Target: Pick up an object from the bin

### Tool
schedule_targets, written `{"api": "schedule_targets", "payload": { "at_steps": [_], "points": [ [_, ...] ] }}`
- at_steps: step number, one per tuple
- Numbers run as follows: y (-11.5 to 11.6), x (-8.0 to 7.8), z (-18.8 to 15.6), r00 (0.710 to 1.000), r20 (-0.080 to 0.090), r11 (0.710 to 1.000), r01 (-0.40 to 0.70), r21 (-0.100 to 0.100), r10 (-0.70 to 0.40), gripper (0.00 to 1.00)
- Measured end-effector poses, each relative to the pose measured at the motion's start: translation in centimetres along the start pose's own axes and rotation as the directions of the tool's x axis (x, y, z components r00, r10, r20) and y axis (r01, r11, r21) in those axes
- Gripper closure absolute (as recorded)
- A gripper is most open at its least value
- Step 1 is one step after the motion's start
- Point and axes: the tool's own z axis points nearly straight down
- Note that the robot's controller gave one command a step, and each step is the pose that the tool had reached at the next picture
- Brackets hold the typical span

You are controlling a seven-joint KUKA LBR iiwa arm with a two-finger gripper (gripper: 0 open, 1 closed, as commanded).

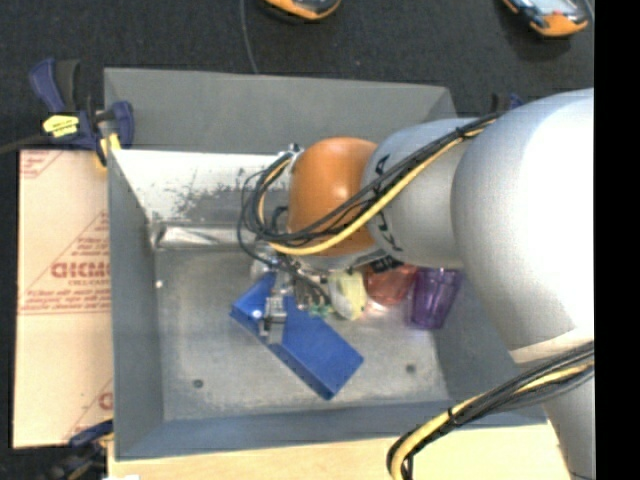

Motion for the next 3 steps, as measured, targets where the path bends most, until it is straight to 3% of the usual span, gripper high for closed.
{"api": "schedule_targets", "payload": {
  "at_steps": [2, 3],
  "points": [
    [0.0, 0.0, -1.2, 1.000, 0.004, 1.000, -0.001, -0.001, 0.001, 1.00],
    [0.0, -0.1, -4.8, 1.000, 0.004, 1.000, -0.002, -0.002, 0.002, 1.00]
  ]
}}
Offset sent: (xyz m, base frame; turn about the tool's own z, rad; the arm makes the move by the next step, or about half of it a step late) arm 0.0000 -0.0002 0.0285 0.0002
